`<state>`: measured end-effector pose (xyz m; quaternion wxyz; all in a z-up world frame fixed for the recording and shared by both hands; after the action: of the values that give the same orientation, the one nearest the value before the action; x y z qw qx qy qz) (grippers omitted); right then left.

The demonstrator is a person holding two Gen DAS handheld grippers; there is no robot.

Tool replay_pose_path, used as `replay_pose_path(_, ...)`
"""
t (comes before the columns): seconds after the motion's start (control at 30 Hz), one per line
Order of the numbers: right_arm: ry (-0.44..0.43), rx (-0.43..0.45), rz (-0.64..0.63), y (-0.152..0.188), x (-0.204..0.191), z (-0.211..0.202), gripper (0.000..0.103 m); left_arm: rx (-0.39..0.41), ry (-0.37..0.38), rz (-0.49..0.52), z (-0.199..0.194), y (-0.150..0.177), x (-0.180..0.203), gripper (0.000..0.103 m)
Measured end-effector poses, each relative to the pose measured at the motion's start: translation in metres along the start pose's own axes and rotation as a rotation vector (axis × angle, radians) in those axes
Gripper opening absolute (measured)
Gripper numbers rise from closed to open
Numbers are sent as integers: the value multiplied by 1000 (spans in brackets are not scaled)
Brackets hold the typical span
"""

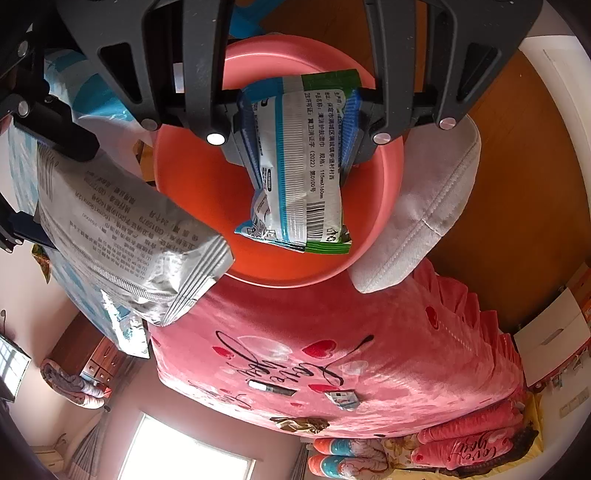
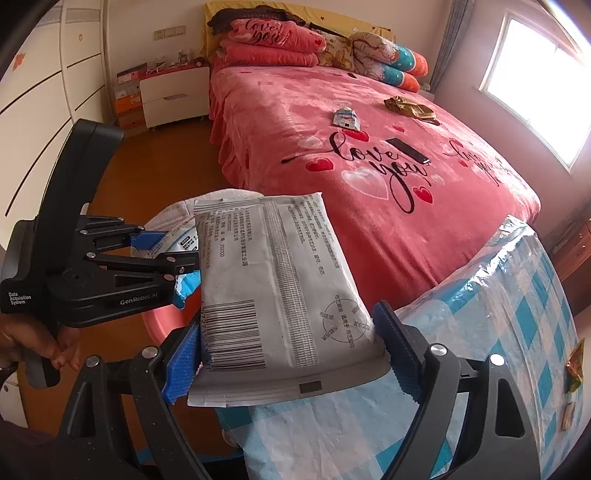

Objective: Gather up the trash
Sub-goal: 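Open both tools to drop the packet and pouch into the bucket, then move both open tools back over the remaining table items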

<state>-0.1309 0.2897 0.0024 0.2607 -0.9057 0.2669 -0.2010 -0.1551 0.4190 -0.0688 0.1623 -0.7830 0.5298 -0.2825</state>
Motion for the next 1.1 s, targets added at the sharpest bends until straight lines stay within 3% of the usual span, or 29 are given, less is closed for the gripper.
replay_pose_path(0.1,-1,-18,-4,2,-2,7,87,-14,-17,0,6,2,-3,40)
replay_pose_path(0.17,1,-22,5,4,-2,9,89,-27,-37,-1,9,3,-5,47)
replay_pose_path(0.23,13,-32,24,6,0,11,89,-25,-57,-10,9,3,-9,66)
replay_pose_path(0.4,0,-20,123,10,20,2,89,-10,-88,-14,3,1,-15,77)
replay_pose_path(0.67,48,20,195,18,46,-17,89,-8,-97,19,1,0,-9,78)
replay_pose_path(1.1,55,47,281,36,64,-35,89,-7,-94,83,-4,-2,20,84)
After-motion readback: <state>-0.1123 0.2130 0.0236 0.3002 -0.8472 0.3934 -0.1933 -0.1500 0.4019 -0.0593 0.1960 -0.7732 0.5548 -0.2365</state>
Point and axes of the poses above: each gripper's, at about its wrist camera, not at the fingertips, and z roughly the way its jaws point, x to its right, y to its underside, the point moved 4 cm from there along z, roughly the way its jaws point, and after that the axes turned 6 degrees about y, right-handed, at the moved point
